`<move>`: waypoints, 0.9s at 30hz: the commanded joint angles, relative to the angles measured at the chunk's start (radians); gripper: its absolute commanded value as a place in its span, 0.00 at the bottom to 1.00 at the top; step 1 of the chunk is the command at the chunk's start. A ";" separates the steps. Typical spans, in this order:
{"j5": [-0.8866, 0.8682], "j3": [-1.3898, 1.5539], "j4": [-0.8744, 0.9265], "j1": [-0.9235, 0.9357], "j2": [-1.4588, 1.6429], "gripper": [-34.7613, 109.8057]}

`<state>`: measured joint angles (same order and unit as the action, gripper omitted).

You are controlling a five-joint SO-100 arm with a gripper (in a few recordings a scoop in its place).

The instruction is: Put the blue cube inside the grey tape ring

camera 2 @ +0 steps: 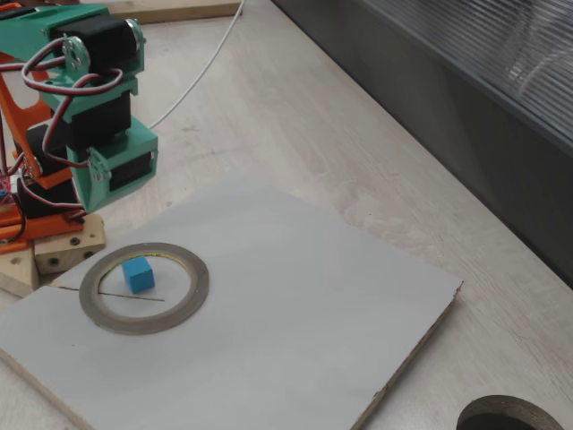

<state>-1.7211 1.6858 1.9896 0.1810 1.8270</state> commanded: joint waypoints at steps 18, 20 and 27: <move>-0.015 -0.003 0.023 0.017 0.012 0.24; -0.015 -0.003 0.023 0.017 0.011 0.24; -0.015 -0.003 0.023 0.017 0.011 0.24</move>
<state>-1.7211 1.6843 1.9896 0.1887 1.8270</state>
